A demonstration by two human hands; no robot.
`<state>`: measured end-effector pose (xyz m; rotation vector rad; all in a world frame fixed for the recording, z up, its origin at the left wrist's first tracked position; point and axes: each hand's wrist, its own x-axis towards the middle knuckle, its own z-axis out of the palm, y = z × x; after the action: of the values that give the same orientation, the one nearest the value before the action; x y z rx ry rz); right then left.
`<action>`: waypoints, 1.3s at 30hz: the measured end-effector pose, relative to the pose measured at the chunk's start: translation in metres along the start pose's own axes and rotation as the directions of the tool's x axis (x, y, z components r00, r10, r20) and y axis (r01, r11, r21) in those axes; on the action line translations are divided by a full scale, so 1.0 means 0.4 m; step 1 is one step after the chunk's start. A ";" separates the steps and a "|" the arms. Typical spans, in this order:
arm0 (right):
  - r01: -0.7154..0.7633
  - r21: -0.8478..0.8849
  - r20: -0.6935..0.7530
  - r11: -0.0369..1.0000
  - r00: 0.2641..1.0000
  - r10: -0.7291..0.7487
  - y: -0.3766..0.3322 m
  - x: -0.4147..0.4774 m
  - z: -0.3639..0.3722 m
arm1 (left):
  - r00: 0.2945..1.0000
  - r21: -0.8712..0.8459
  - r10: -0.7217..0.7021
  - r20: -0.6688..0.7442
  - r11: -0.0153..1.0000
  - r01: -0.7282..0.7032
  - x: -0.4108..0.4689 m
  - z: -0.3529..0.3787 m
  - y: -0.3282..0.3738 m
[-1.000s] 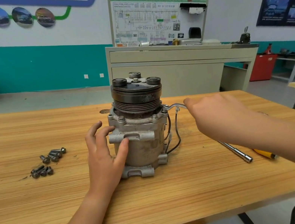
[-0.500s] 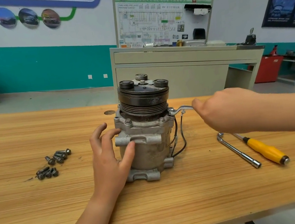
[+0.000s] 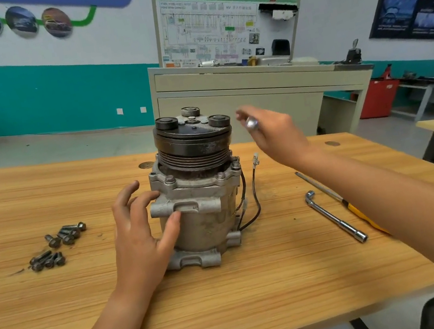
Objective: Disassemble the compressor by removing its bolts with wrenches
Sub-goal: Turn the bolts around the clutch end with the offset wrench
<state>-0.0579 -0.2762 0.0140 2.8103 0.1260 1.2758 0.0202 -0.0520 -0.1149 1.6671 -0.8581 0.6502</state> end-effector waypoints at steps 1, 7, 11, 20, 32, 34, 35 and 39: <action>-0.138 0.073 -0.059 0.988 0.988 0.142 0.001 -0.008 -0.024 | 1.000 -0.002 -0.001 -0.001 1.000 0.001 0.000 0.001 0.001; -0.186 -0.052 0.138 0.981 0.972 0.192 -0.059 -0.085 -0.169 | 1.000 -0.019 -0.027 -0.006 0.999 0.027 -0.003 0.003 0.002; -0.081 -0.350 0.425 0.933 0.874 0.235 -0.114 -0.135 -0.195 | 0.999 -0.018 -0.040 -0.007 0.999 0.040 -0.005 0.003 0.000; 0.177 -0.594 0.583 0.785 0.768 0.267 -0.185 -0.105 -0.197 | 0.999 -0.015 -0.047 -0.009 0.999 0.047 -0.006 0.004 0.007; 0.453 -0.594 0.741 0.665 0.631 0.231 -0.238 -0.092 -0.205 | 1.000 0.073 -0.028 -0.009 0.997 0.028 -0.008 0.014 0.028; 0.506 -0.575 0.771 0.643 0.599 0.217 -0.257 -0.094 -0.203 | 1.000 0.077 -0.027 -0.015 0.997 0.028 -0.008 0.014 0.028; 0.523 -0.575 0.778 0.629 0.586 0.224 -0.265 -0.095 -0.200 | 0.999 0.076 -0.029 -0.016 0.997 0.030 -0.008 0.013 0.029; 0.517 -0.603 0.756 0.608 0.613 0.229 -0.252 -0.101 -0.190 | 1.000 0.069 -0.029 -0.010 0.997 0.030 -0.007 0.009 0.028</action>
<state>-0.1469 -0.1786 0.0255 2.1516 -0.1837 -0.1258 0.0095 -0.0563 -0.1117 1.7341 -0.8111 0.6731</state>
